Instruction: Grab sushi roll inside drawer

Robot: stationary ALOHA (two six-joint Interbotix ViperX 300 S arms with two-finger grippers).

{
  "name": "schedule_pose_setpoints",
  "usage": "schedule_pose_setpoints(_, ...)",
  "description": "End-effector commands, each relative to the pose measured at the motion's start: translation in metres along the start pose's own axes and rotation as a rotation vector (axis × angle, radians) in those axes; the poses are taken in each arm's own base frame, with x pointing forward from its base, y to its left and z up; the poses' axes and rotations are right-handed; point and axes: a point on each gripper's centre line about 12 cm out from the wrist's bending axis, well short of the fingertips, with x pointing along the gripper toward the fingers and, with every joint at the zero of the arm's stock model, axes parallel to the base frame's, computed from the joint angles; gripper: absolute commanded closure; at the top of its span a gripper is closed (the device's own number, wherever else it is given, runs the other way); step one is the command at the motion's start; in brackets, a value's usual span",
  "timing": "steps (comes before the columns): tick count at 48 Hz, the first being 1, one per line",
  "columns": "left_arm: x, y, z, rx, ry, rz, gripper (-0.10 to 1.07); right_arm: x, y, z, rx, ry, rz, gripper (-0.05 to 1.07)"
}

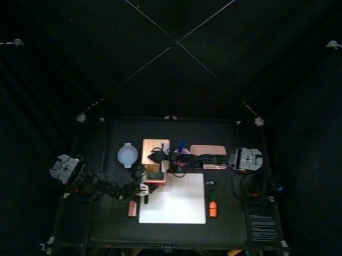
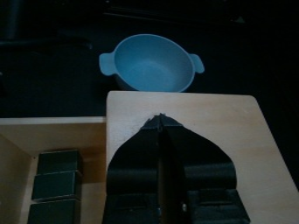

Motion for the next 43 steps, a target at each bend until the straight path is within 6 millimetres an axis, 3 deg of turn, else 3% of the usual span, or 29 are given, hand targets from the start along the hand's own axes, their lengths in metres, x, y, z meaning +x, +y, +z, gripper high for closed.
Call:
schedule_pose_setpoints(1,-0.0009,-0.0103,-0.0108,0.005,0.041,-0.019,0.37,0.0007,0.0005,-0.0075,-0.002,0.035,0.002,1.01)
schedule_pose_setpoints(43,-0.0042,-0.0037,-0.0162,0.028,0.062,-0.006,0.36,0.0007,0.0005,-0.0075,-0.002,0.035,0.002,1.01)
